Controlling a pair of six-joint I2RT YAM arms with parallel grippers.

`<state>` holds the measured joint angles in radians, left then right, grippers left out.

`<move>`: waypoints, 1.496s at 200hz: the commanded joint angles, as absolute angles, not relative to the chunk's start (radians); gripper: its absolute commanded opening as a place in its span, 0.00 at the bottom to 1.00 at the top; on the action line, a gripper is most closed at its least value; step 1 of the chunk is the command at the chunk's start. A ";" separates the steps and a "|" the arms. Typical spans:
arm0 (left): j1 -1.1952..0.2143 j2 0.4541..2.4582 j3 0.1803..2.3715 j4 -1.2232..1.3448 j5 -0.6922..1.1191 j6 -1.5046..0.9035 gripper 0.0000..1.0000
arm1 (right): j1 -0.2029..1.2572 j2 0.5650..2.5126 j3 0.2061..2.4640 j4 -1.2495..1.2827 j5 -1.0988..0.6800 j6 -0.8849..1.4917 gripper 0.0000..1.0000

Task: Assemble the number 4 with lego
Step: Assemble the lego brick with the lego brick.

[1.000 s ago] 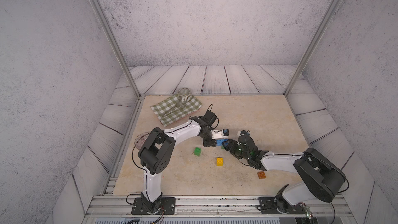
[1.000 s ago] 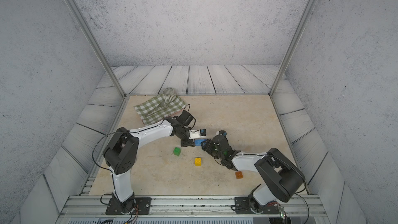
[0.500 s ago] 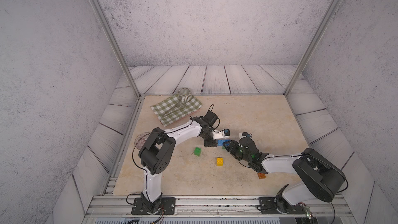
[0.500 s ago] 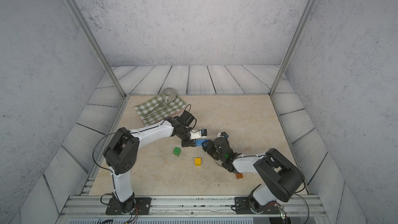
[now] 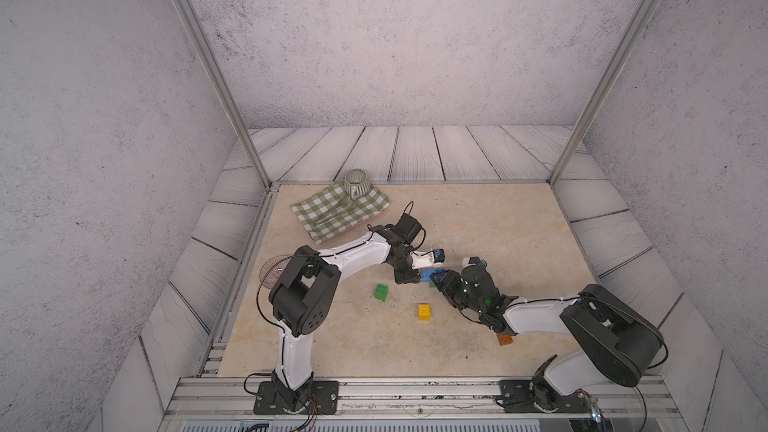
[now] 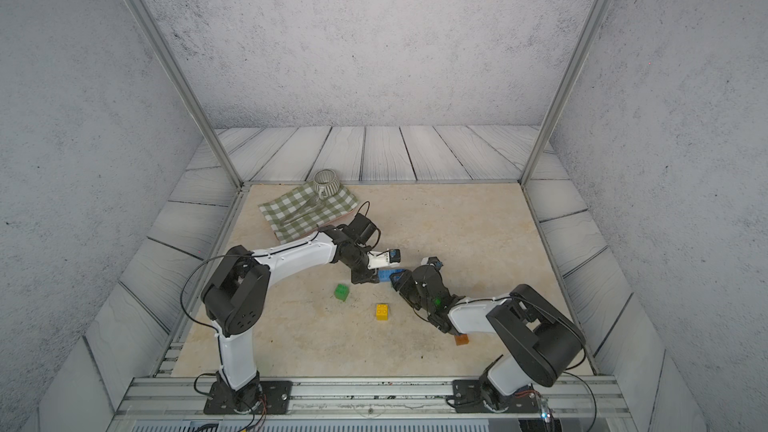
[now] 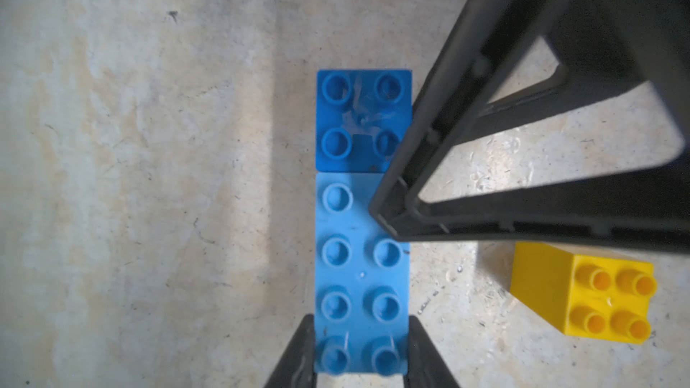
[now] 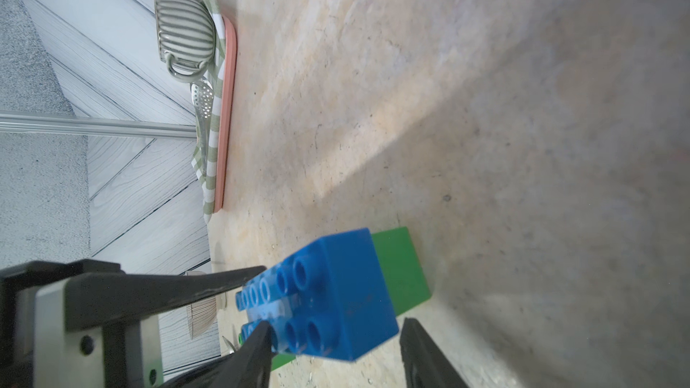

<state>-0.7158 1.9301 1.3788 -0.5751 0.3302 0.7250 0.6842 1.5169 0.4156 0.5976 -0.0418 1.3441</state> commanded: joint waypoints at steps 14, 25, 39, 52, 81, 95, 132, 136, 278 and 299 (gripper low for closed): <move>-0.718 1.944 1.396 -0.592 0.295 0.695 0.00 | 0.675 1.592 0.374 0.411 -0.003 1.382 0.54; -0.718 1.944 1.397 -0.590 0.288 0.694 0.00 | 0.674 1.598 0.376 0.411 -0.008 1.382 0.54; -0.718 1.941 1.396 -0.586 0.284 0.689 0.00 | 0.675 1.600 0.378 0.408 -0.009 1.381 0.54; -0.719 1.935 1.393 -0.579 0.279 0.683 0.03 | 0.675 1.598 0.375 0.410 -0.008 1.382 0.54; -0.719 1.928 1.388 -0.570 0.273 0.676 0.10 | 0.674 1.594 0.376 0.409 -0.007 1.382 0.54; -0.719 1.925 1.388 -0.564 0.269 0.671 0.14 | 0.674 1.595 0.376 0.410 -0.008 1.381 0.54; -0.719 1.914 1.376 -0.542 0.261 0.659 0.26 | 0.674 1.593 0.375 0.414 -0.009 1.378 0.54; -0.719 1.912 1.374 -0.540 0.260 0.658 0.27 | 0.675 1.594 0.375 0.414 -0.009 1.377 0.54; -0.719 1.856 1.339 -0.488 0.240 0.647 0.64 | 0.674 1.560 0.402 0.422 -0.006 1.332 0.58; -0.719 1.847 1.337 -0.487 0.245 0.643 0.66 | 0.674 1.550 0.398 0.431 -0.003 1.326 0.59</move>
